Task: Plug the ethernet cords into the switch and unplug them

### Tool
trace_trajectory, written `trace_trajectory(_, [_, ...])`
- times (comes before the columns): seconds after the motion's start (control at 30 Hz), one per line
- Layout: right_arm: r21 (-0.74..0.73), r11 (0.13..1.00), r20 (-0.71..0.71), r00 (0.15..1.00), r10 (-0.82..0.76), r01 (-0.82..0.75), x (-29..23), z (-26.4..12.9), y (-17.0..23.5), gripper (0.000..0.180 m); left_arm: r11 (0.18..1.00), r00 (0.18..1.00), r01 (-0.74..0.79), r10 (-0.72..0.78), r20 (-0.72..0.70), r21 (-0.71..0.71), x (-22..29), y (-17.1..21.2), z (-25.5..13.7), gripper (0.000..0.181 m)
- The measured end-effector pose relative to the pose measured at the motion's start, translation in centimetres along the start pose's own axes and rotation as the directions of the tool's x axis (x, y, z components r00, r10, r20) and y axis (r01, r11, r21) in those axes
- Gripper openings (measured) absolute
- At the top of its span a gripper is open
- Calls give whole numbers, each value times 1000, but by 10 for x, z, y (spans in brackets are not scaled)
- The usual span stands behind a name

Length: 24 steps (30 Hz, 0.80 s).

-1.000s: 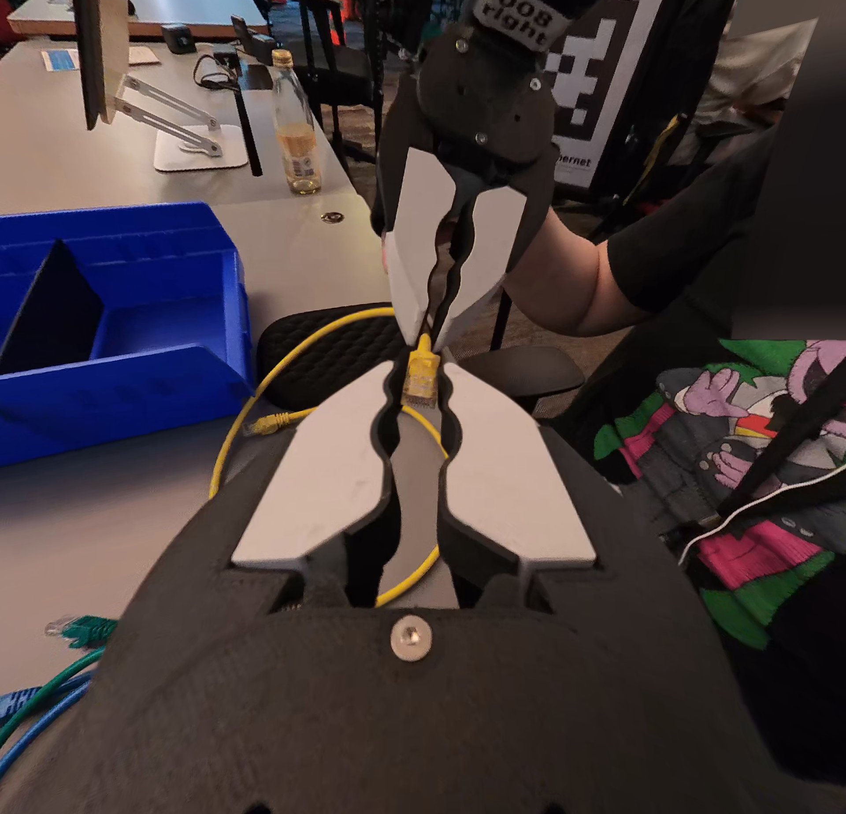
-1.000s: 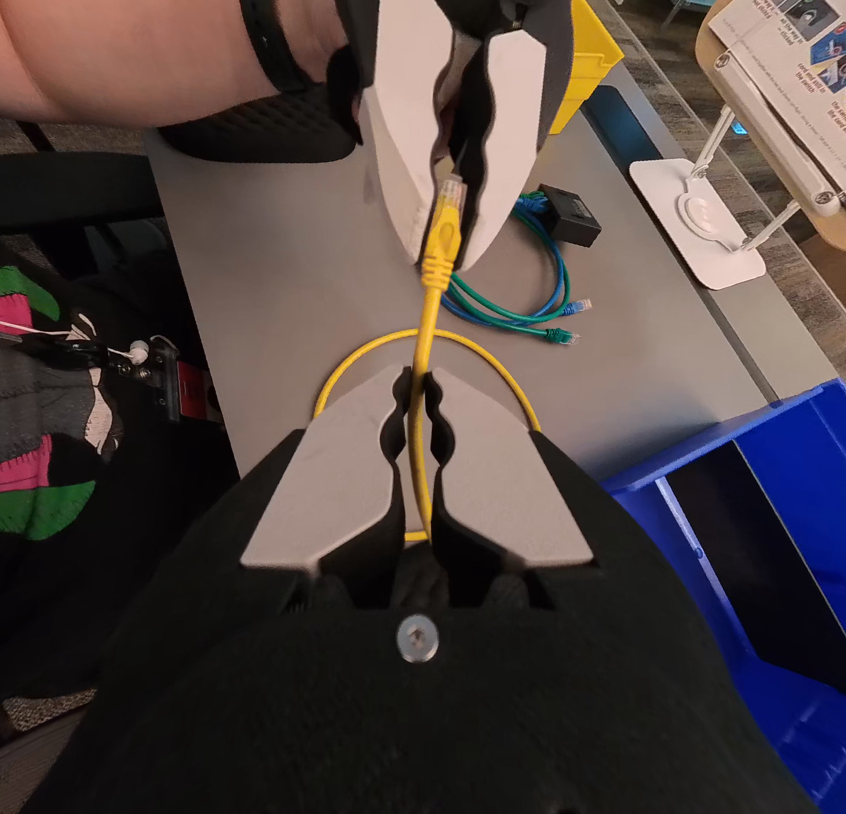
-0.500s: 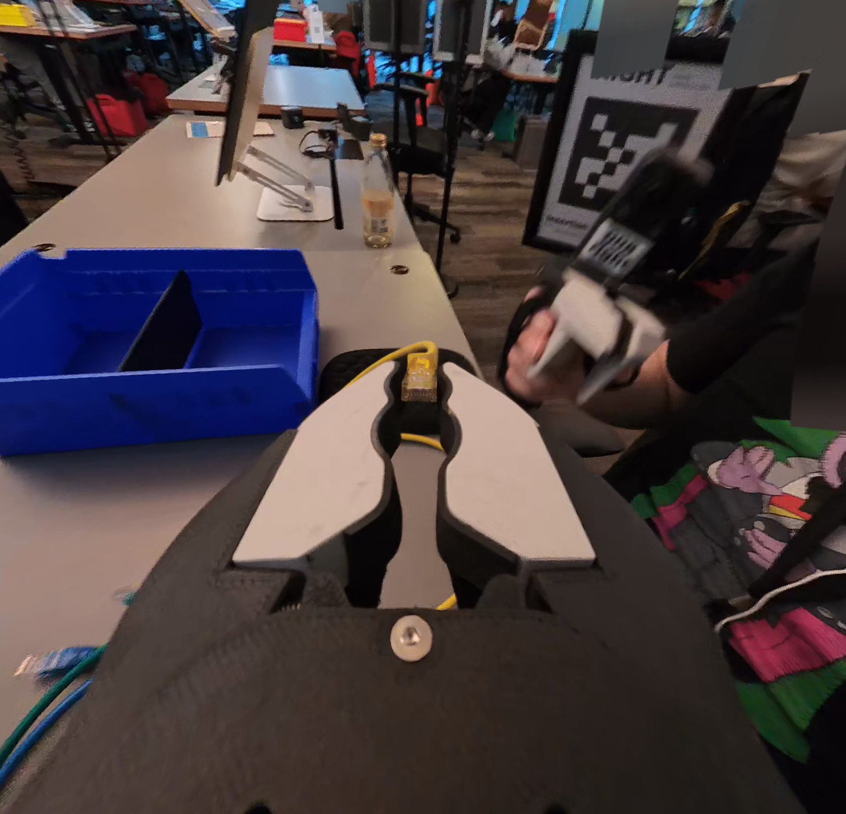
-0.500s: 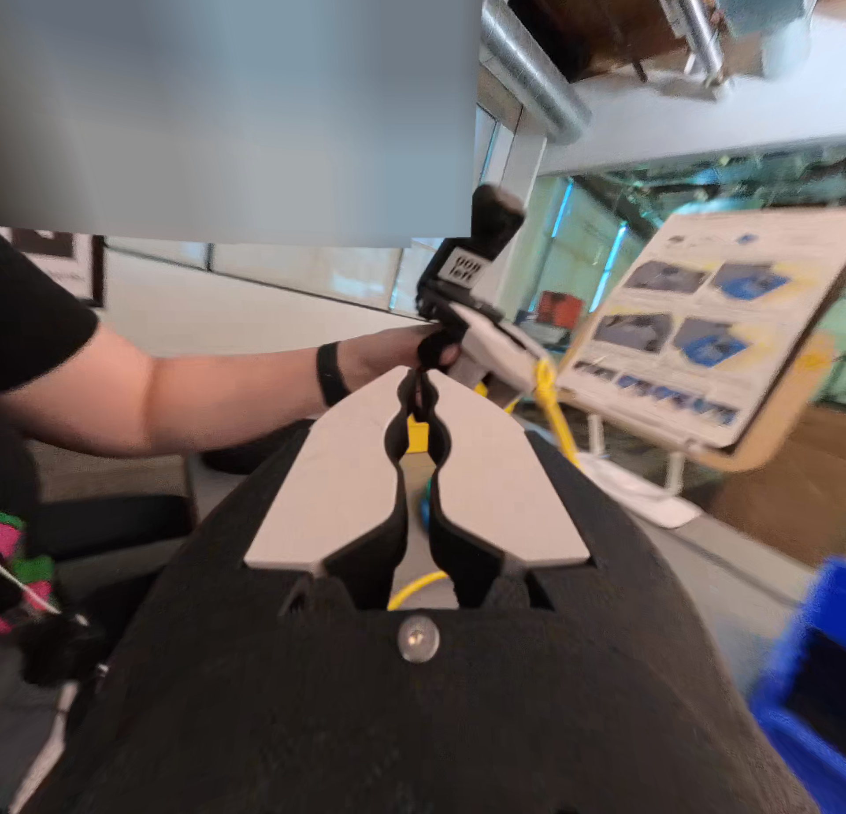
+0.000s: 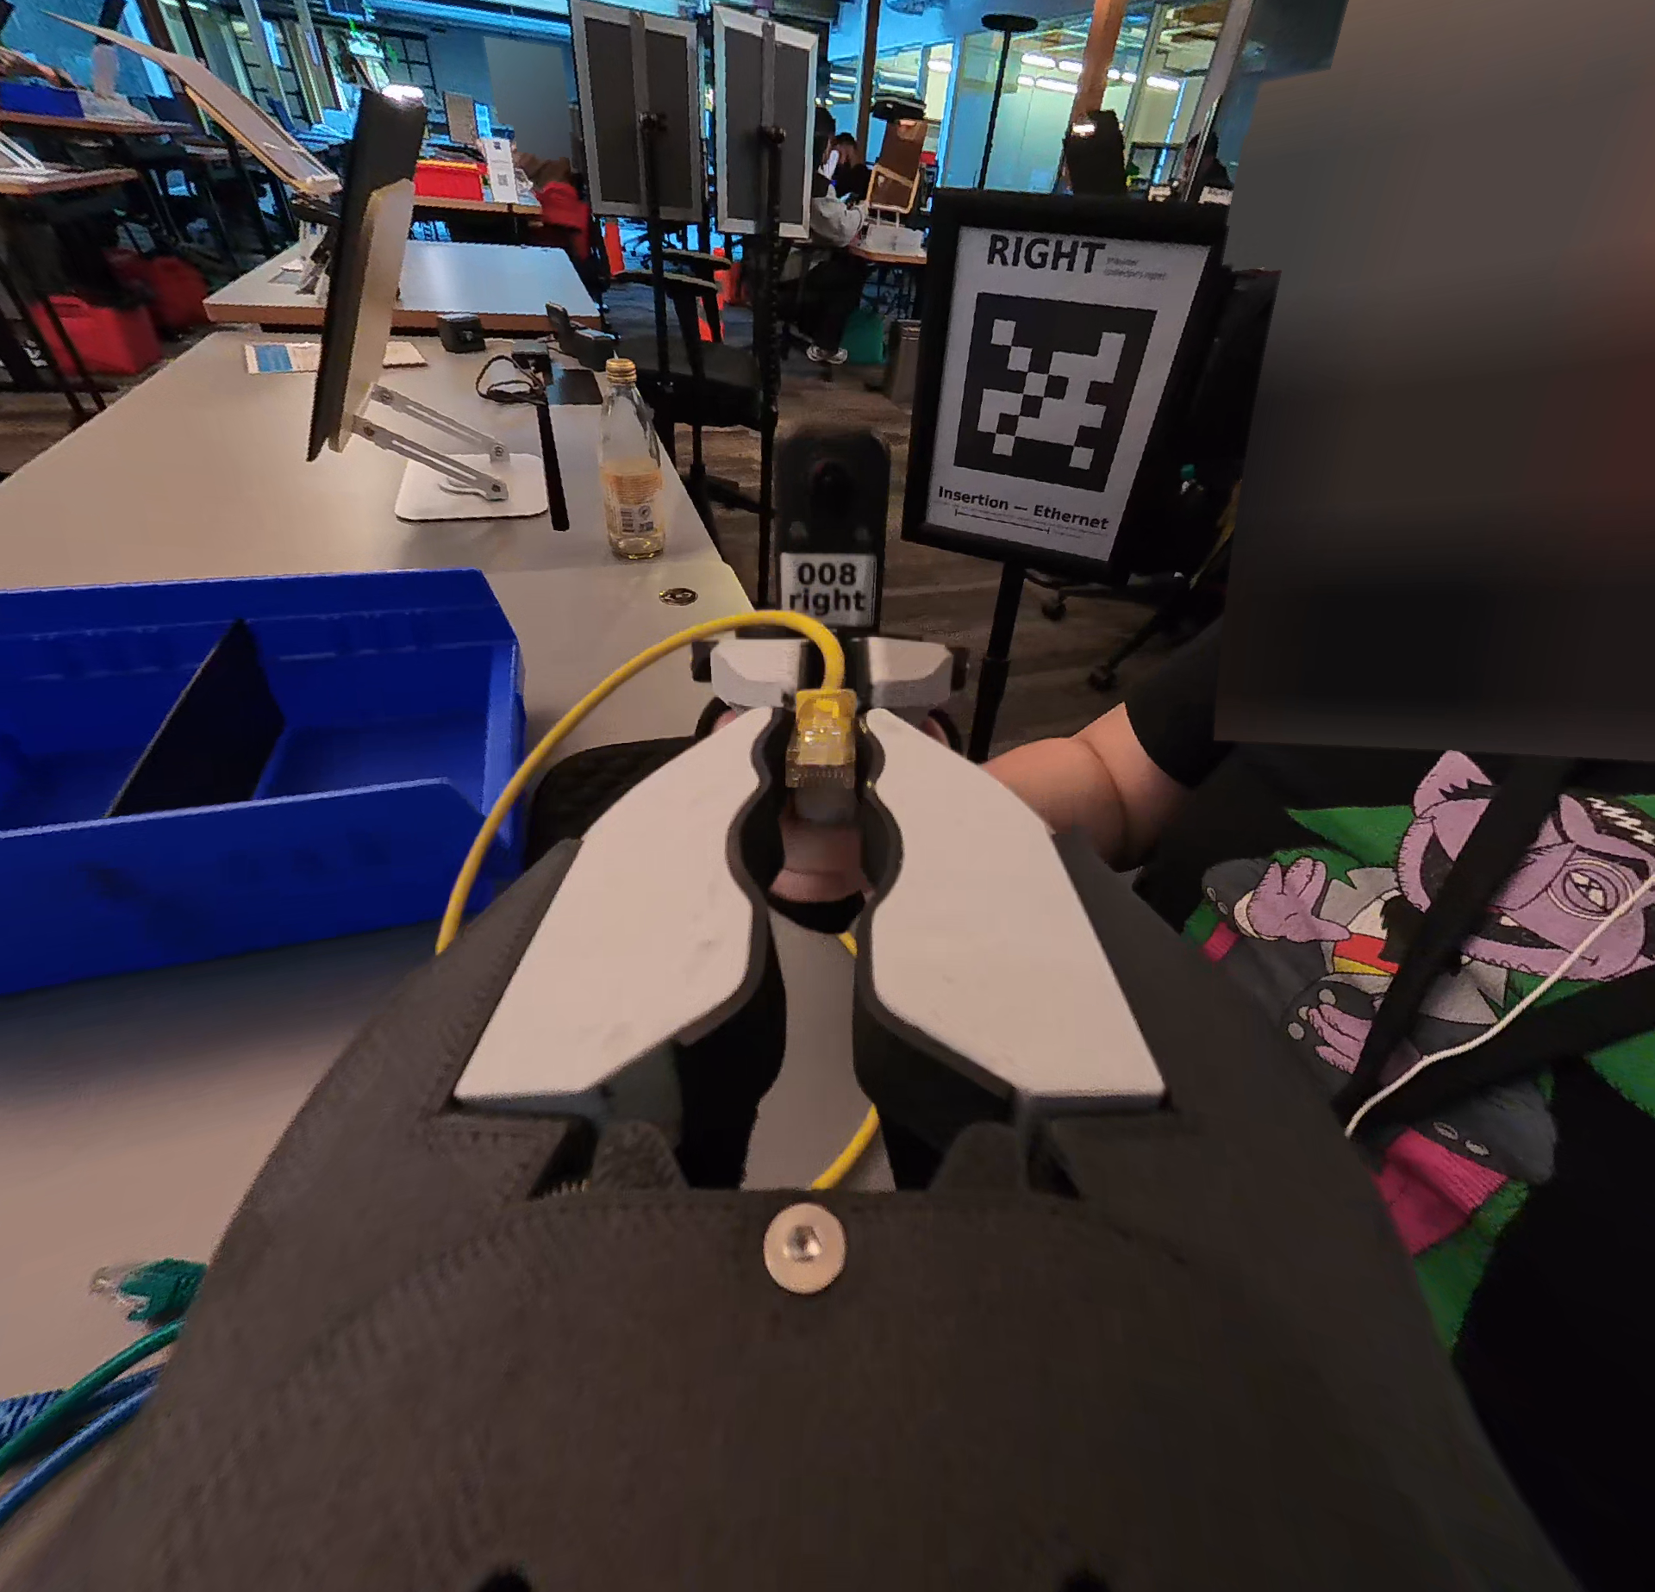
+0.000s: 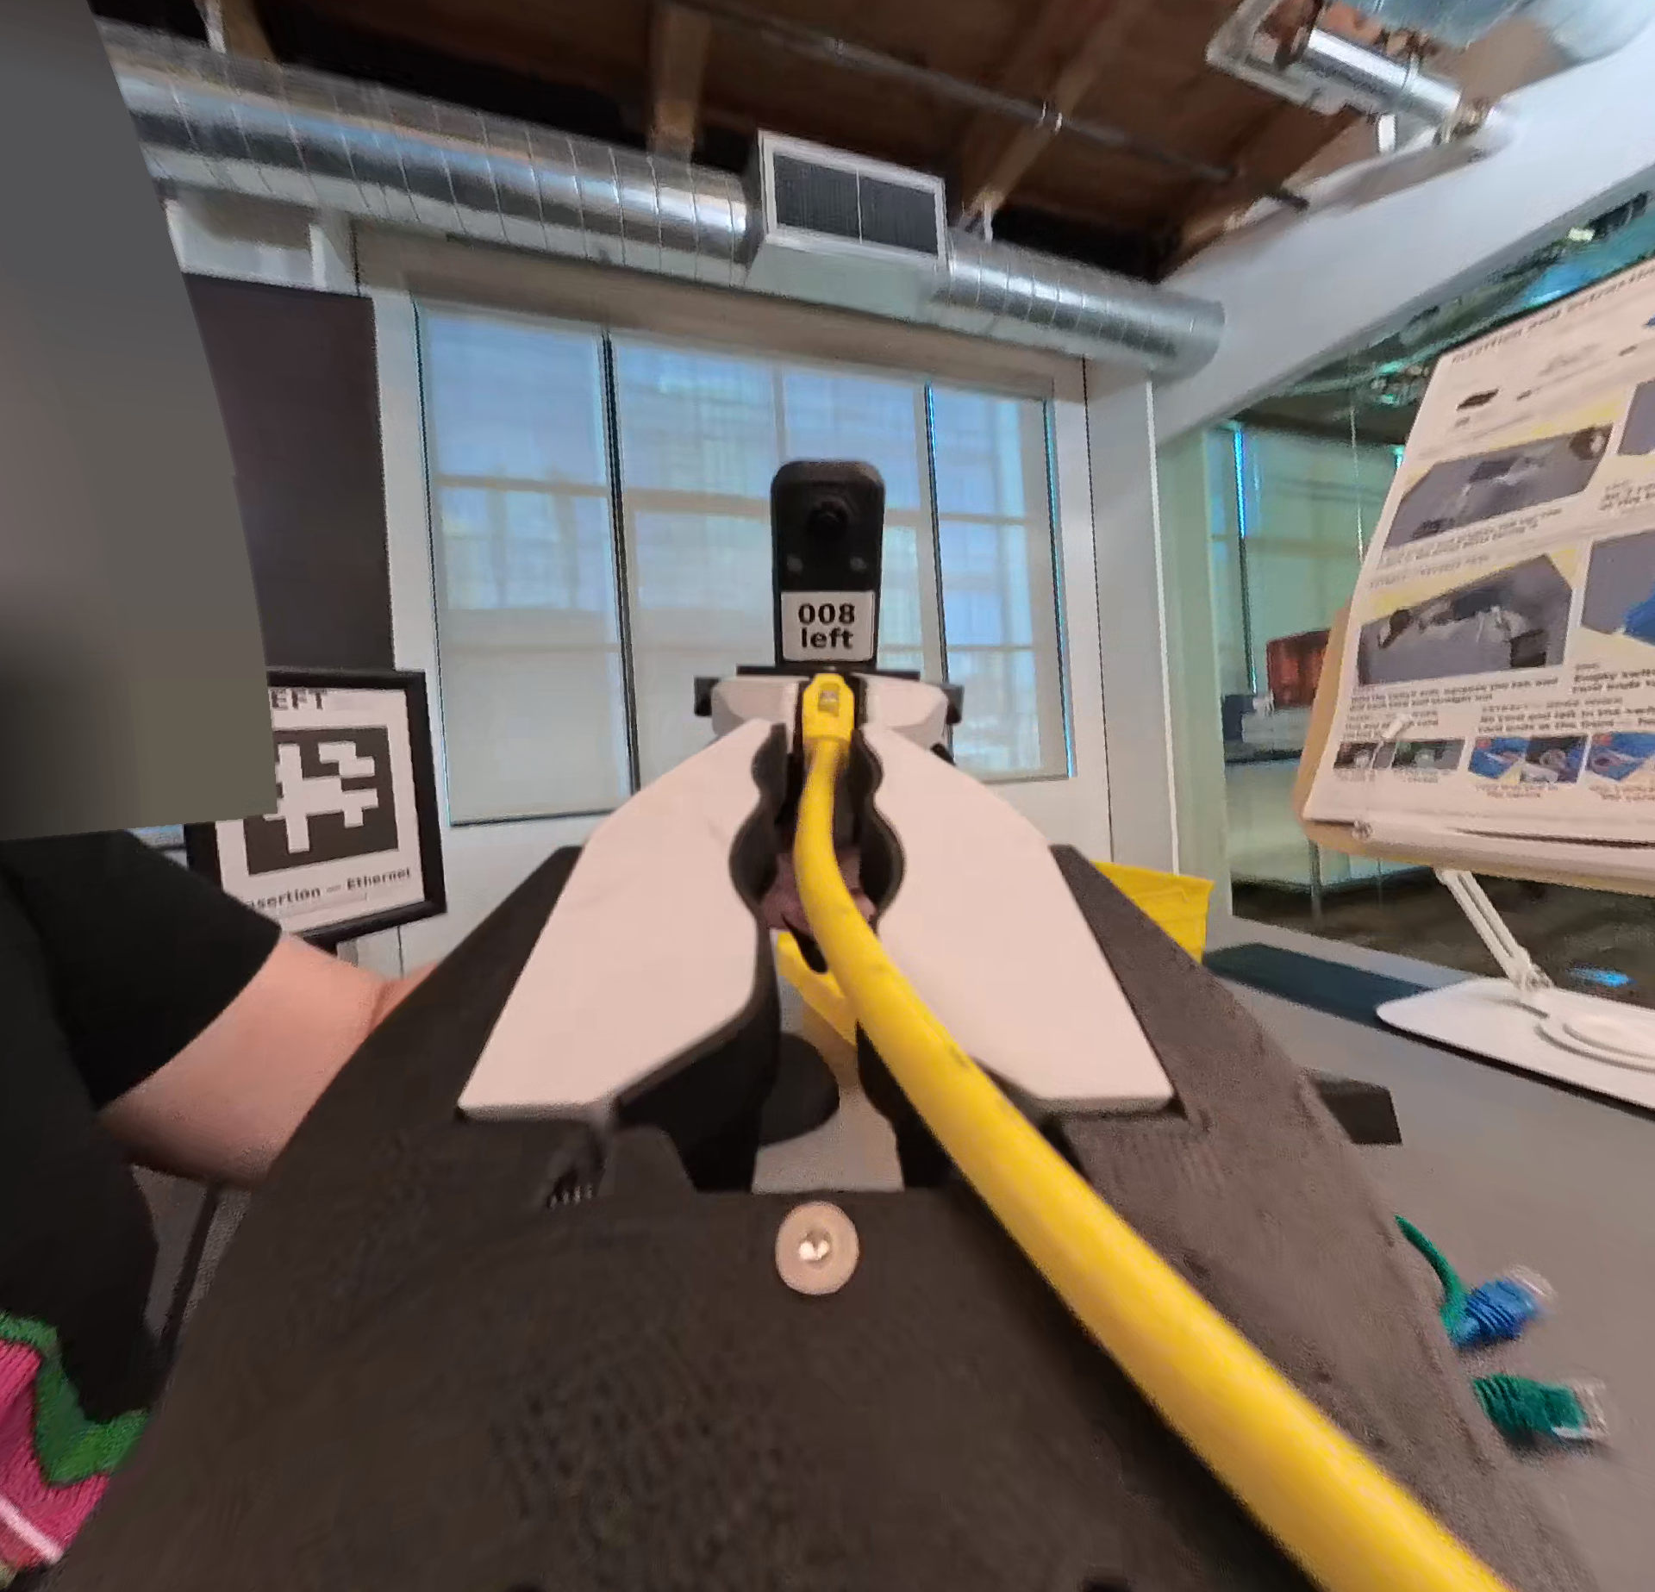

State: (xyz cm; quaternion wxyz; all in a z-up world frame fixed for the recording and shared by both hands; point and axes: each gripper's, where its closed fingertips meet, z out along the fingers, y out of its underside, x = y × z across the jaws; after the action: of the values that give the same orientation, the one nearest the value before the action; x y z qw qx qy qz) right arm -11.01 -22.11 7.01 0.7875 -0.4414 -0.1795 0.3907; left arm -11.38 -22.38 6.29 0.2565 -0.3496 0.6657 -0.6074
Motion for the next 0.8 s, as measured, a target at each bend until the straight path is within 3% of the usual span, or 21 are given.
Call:
trace_trajectory(0.03, [-27, 1000, 5, 1000, 0, 0, 0, 0, 2, 11, 1000, 1000, -2, 2, -4, -6, 1, 1, 0, 11])
trace_trajectory(0.23, [-170, 985, 22, 1000, 2, 2, 2, -2, 11, 6, 1000, 1000, -4, 4, 5, -25, -1, 4, -1, 11])
trace_trajectory(0.5, [-131, 991, 15, 1000, 6, -4, 2, -6, 4, 7, 999, 1000, 3, -3, 5, -49, -2, 11, 0, 11])
trace_trajectory(0.8, [-199, 980, 15, 1000, 20, -16, 5, -9, 11, 7, 997, 1000, 0, 0, 11, -77, -4, 16, 3, 12])
